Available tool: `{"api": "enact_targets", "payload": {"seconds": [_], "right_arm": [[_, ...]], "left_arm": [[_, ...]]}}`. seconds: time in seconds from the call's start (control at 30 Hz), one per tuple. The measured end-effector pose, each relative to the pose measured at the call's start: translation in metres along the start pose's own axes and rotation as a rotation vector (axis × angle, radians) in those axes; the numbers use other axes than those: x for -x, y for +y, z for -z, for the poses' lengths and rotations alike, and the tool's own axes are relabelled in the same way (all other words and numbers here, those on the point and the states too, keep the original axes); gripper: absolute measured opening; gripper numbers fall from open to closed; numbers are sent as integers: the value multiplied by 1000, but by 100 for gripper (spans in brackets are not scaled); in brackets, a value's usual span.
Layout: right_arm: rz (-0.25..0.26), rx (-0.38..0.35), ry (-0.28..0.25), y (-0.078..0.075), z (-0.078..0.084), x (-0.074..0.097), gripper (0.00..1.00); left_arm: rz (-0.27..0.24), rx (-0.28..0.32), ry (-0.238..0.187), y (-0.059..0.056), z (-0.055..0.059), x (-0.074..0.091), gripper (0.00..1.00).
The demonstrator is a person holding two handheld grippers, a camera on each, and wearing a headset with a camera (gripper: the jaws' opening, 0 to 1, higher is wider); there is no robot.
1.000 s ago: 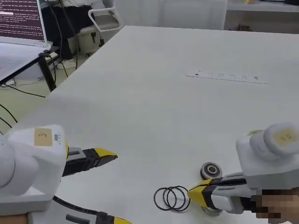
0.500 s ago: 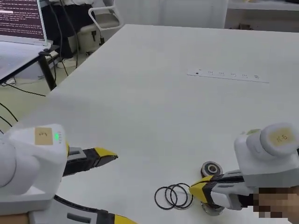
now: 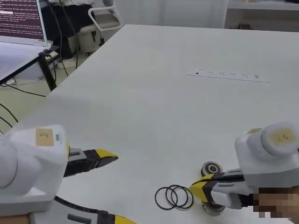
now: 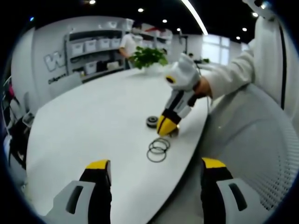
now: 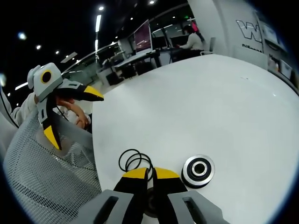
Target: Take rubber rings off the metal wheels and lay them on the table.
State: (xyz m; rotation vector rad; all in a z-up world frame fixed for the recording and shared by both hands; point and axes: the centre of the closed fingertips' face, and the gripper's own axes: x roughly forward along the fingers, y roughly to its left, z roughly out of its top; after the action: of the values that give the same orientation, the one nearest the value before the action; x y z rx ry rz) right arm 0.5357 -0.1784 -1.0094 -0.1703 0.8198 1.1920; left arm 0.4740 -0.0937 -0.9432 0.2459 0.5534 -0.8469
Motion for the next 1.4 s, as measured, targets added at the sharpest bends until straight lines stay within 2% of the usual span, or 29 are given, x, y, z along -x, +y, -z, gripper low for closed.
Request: {"api": "enact_targets", "payload": {"seconds": [0.2,0.3,0.47,0.57,0.83,1.03,1.13,1.3,1.4], "right_arm": [[6,-17,-32,-4,-7,6,1],[13,-29,-58,-7,-13,10,1],[22,-81,-132,-14,-27,21,2],[35,-99,-168,-21,-34,29,2],[85,-129,-242,-39,-45,48,4],[134,-155,-242,-56,-38,56,5],[154,-176,-254,-62,-37,60,5],[178,-198,-258,-69,-33,65,5],[191,-206,-262,-72,-32,68,5]], "left_arm": [[4,-12,4,0,0,0,79],[14,3,-33,-2,-9,1,83],[33,-45,-33,-6,-18,1,85],[45,-46,-90,-6,-39,6,85],[29,-109,-114,7,-65,18,84],[17,-178,-124,16,-82,23,82],[-1,-249,-115,22,-92,21,79],[19,-306,-151,22,-121,13,78],[28,-331,-165,22,-133,9,78]]}}
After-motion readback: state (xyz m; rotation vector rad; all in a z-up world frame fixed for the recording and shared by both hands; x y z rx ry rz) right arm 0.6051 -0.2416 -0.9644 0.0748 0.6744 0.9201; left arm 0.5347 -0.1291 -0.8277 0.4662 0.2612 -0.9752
